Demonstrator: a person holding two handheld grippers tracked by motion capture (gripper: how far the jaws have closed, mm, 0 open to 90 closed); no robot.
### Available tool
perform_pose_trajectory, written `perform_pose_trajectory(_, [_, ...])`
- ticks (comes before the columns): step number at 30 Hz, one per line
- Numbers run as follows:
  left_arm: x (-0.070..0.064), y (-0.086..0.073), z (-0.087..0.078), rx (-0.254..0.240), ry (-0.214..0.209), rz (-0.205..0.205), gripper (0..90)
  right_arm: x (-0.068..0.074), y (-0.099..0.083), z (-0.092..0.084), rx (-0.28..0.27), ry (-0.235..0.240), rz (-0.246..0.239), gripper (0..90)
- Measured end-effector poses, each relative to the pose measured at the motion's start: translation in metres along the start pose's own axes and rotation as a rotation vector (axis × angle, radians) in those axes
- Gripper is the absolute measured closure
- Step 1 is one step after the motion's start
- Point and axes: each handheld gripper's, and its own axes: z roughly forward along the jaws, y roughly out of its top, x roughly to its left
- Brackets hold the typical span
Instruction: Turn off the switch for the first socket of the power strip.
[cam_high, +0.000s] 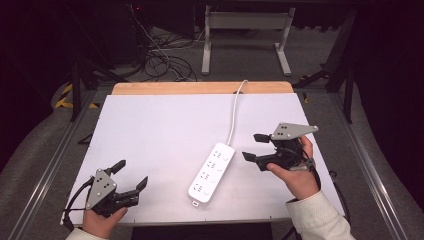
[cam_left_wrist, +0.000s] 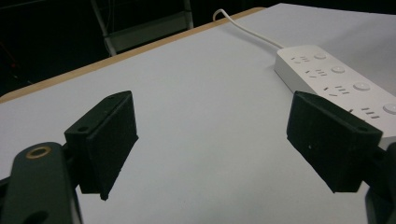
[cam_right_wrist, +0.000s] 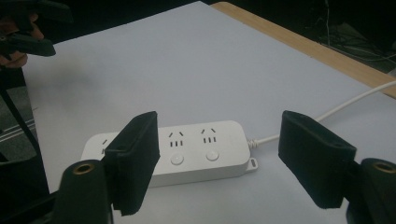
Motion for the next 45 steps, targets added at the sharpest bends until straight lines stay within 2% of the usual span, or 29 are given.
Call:
perform_pose_trajectory(7, [0.0, 0.0, 0.0, -0.002, 0.001, 0.005, 16.3, -0.002, -0.022, -0.012, -0.046, -0.019, 0.011, 23.2])
perform_pose_trajectory(12, [0.0, 0.0, 0.0, -0.003, 0.0, 0.007, 16.3, -0.002, -0.039, -0.016, -0.055, -0.035, 0.009, 22.5])
perform_pose_trajectory(14, [0.0, 0.0, -0.001, -0.003, 0.0, 0.007, 16.3, -0.002, -0.046, -0.018, -0.067, -0.026, 0.016, 22.2])
perform_pose_trajectory(19, [0.0, 0.0, -0.001, -0.004, -0.003, 0.005, 16.3, -0.003, -0.063, -0.021, -0.103, -0.04, 0.027, 21.8])
perform_pose_trajectory(23, [0.0, 0.0, -0.001, -0.005, -0.001, 0.004, 16.2, -0.003, -0.077, -0.02, -0.11, -0.046, 0.027, 21.8])
perform_pose_trajectory(26, [0.0, 0.001, -0.002, -0.005, -0.001, 0.004, 16.2, -0.003, -0.086, -0.02, -0.106, -0.052, 0.021, 21.8])
perform_pose_trajectory(28, [0.001, 0.001, -0.002, -0.004, -0.002, 0.005, 16.2, -0.003, -0.092, -0.018, -0.108, -0.039, 0.02, 20.5])
perform_pose_trajectory(32, [0.0, 0.0, -0.001, 0.001, -0.008, 0.011, 16.2, 0.0, -0.104, -0.013, -0.091, -0.053, 0.017, 20.2])
perform_pose_trajectory(36, [0.0, 0.0, -0.001, 0.0, -0.011, 0.009, 16.2, 0.001, -0.115, -0.008, -0.068, -0.065, 0.042, 19.5])
perform_pose_trajectory(39, [0.001, 0.0, -0.001, 0.006, -0.015, 0.008, 16.1, 0.0, -0.121, -0.005, -0.044, -0.054, 0.069, 19.4])
perform_pose_trajectory(45, [0.001, 0.0, 0.001, 0.026, -0.026, 0.004, 15.8, 0.001, -0.129, -0.001, -0.012, -0.047, 0.092, 19.3])
